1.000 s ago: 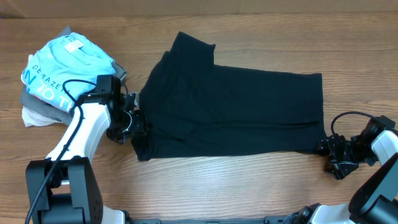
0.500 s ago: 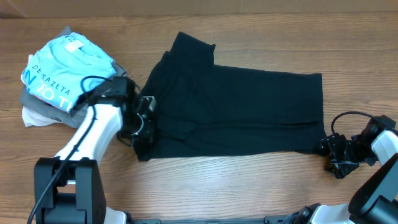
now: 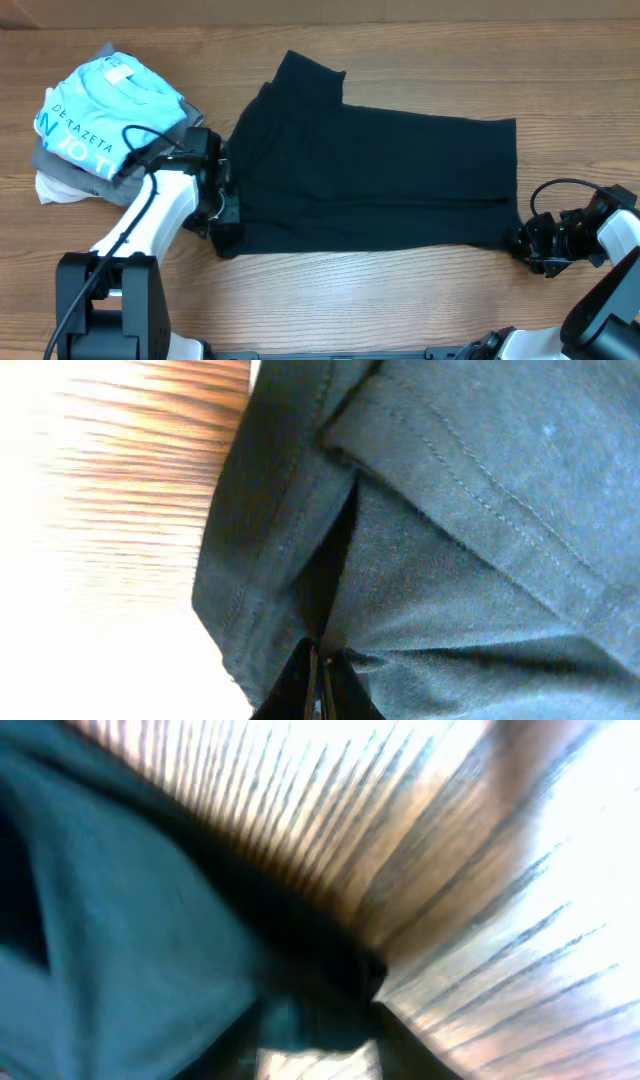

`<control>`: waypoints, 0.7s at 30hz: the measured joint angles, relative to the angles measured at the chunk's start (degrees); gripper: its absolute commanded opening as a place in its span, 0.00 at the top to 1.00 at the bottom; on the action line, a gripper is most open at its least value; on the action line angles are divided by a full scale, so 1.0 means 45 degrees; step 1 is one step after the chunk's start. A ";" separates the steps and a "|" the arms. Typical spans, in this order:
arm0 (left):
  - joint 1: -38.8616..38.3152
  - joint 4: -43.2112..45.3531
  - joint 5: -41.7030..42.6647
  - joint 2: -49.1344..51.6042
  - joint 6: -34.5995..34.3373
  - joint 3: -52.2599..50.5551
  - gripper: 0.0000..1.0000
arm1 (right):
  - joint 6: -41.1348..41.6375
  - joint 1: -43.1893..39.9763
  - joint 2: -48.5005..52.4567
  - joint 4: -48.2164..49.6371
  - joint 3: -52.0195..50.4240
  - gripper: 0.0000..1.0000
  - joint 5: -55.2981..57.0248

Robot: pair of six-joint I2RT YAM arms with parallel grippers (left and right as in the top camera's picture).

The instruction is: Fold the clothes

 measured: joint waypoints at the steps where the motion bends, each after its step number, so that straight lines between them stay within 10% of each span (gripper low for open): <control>1: 0.0155 0.0010 -0.0063 -0.0005 -0.0102 0.0000 0.96 | -0.0024 0.0000 0.0000 -0.0039 -0.0005 0.91 -0.0005; 15: 0.0962 -0.0083 -0.0141 -0.0005 -0.0515 0.0000 0.96 | 0.0204 0.0005 0.0000 0.0384 0.0010 0.95 0.0321; 21: 0.1166 -0.0724 -0.0180 -0.0005 -0.0685 0.0000 0.80 | 0.0102 0.0000 0.0000 -0.1088 0.0199 0.61 0.0539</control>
